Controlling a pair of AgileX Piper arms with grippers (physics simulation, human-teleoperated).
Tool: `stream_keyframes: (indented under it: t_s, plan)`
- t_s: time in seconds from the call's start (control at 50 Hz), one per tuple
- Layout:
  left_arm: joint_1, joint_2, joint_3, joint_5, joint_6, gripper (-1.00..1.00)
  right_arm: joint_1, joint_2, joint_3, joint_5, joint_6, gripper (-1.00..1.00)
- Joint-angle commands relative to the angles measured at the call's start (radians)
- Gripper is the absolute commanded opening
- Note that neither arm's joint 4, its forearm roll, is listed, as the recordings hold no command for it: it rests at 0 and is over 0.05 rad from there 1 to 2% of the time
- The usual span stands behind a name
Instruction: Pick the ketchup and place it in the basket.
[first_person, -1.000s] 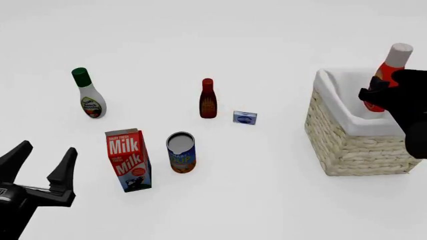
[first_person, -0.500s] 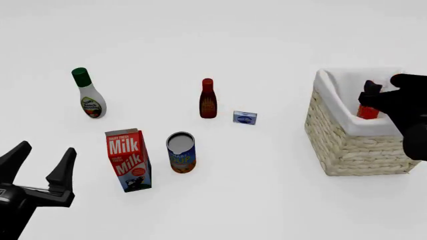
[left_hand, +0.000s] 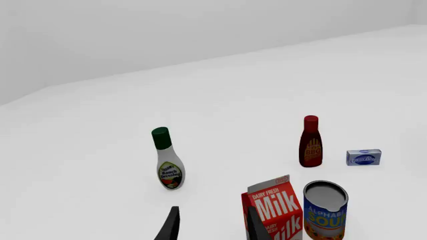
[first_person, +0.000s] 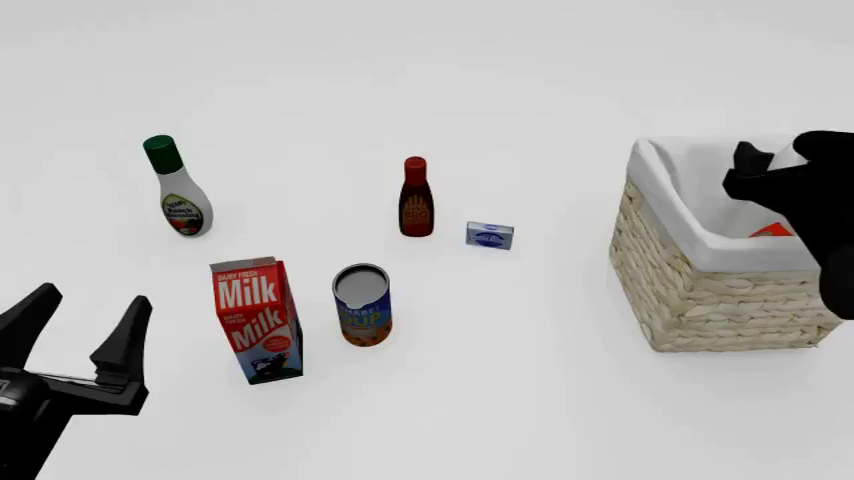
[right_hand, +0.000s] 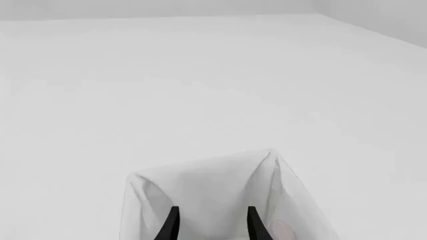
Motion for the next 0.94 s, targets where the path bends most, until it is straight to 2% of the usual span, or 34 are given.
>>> stream_keyframes:
  t_s: [0.02, 0.26, 0.46, 0.54, 0.58, 0.74, 0.76, 0.84, 0.94]
  plan:
    - [0.001, -0.003, -0.001, 0.003, -0.003, 1.00, 0.019, -0.074, 0.006, 0.029, -0.001, 1.00]
    - [0.001, -0.012, 0.001, 0.006, -0.007, 1.00, 0.049, -0.182, 0.028, 0.072, 0.003, 1.00]
    - [0.004, -0.006, 0.003, -0.006, -0.008, 1.00, 0.070, -0.226, 0.064, 0.062, -0.001, 1.00]
    - [0.004, 0.004, 0.002, -0.015, -0.009, 1.00, 0.093, -0.272, 0.110, 0.045, -0.020, 1.00]
    - [0.004, 0.010, 0.003, -0.022, -0.011, 1.00, 0.103, -0.303, 0.138, 0.037, -0.003, 1.00]
    - [0.001, 0.012, 0.002, -0.024, -0.012, 1.00, 0.134, -0.392, 0.238, 0.020, -0.020, 1.00]
    - [0.001, 0.015, 0.002, -0.027, -0.012, 1.00, 0.147, -0.403, 0.256, 0.021, -0.007, 1.00]
    - [-0.001, 0.015, 0.002, -0.031, -0.015, 1.00, 0.154, -0.431, 0.296, 0.012, -0.011, 1.00]
    - [-0.012, 0.024, 0.001, -0.043, -0.017, 1.00, 0.187, -0.553, 0.367, 0.028, -0.017, 1.00]
